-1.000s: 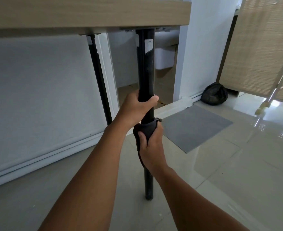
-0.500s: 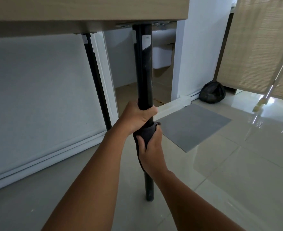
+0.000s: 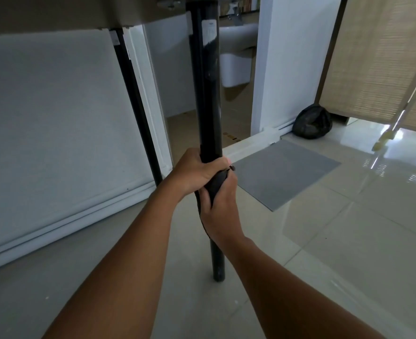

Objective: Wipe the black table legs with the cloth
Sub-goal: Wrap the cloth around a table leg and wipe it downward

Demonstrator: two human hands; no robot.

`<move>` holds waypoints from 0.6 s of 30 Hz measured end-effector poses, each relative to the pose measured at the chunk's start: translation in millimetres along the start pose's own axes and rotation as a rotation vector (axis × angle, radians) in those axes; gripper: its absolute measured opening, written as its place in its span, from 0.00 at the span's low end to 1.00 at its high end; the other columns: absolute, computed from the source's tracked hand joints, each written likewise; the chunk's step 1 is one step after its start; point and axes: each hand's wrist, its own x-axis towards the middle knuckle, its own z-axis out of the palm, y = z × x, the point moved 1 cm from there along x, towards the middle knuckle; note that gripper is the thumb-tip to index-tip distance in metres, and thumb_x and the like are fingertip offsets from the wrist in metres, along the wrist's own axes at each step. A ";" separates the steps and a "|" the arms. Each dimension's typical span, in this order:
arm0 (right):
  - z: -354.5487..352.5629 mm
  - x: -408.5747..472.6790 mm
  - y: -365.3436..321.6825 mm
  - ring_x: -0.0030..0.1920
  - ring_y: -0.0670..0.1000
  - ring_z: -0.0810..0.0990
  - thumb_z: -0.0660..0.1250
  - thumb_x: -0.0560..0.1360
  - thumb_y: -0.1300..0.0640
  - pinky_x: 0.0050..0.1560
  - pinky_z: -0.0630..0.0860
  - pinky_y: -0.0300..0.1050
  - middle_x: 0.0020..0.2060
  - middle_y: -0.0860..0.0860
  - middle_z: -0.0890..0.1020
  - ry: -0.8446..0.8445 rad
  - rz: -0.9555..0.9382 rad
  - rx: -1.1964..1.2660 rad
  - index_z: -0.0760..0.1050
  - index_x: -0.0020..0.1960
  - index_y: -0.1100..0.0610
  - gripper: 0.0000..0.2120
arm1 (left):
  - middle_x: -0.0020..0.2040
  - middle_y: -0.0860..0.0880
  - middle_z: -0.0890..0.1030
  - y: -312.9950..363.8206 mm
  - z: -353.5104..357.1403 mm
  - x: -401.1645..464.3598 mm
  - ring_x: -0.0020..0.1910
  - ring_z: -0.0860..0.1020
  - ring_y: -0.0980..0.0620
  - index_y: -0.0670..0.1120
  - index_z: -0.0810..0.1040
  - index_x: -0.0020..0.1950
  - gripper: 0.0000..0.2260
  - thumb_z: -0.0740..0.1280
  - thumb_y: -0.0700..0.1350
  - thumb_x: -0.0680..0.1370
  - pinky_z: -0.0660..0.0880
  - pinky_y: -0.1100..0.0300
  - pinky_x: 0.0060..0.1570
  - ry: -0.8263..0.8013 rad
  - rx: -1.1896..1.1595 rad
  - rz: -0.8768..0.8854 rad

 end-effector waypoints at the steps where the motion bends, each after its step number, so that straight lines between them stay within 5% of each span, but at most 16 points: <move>1: -0.7 -2.0 1.7 0.60 0.48 0.76 0.66 0.80 0.58 0.60 0.75 0.36 0.62 0.54 0.72 -0.004 -0.004 -0.001 0.60 0.72 0.59 0.24 | 0.46 0.49 0.86 -0.1 -0.7 0.9 0.47 0.84 0.53 0.48 0.85 0.50 0.16 0.72 0.58 0.70 0.80 0.56 0.49 0.009 0.003 0.009; 5: -1.9 -6.1 4.8 0.59 0.51 0.75 0.67 0.80 0.58 0.60 0.76 0.41 0.61 0.55 0.72 -0.029 0.035 0.017 0.61 0.70 0.59 0.23 | 0.46 0.52 0.86 2.7 0.4 2.4 0.46 0.84 0.56 0.50 0.85 0.48 0.14 0.74 0.59 0.71 0.77 0.59 0.46 0.079 -0.037 0.043; 9: -1.2 -1.4 0.6 0.59 0.47 0.75 0.66 0.80 0.57 0.57 0.74 0.30 0.61 0.53 0.72 -0.038 0.074 0.084 0.61 0.71 0.57 0.23 | 0.44 0.51 0.86 5.2 3.2 0.2 0.41 0.84 0.61 0.50 0.85 0.46 0.18 0.72 0.63 0.71 0.75 0.64 0.43 0.132 -0.095 0.068; 18: 2.2 -10.3 13.9 0.61 0.48 0.75 0.68 0.79 0.56 0.62 0.76 0.39 0.63 0.54 0.73 0.001 0.023 0.014 0.61 0.73 0.59 0.27 | 0.43 0.49 0.85 -2.8 6.1 5.6 0.36 0.81 0.63 0.48 0.85 0.47 0.11 0.72 0.54 0.74 0.72 0.73 0.30 0.122 -0.015 0.044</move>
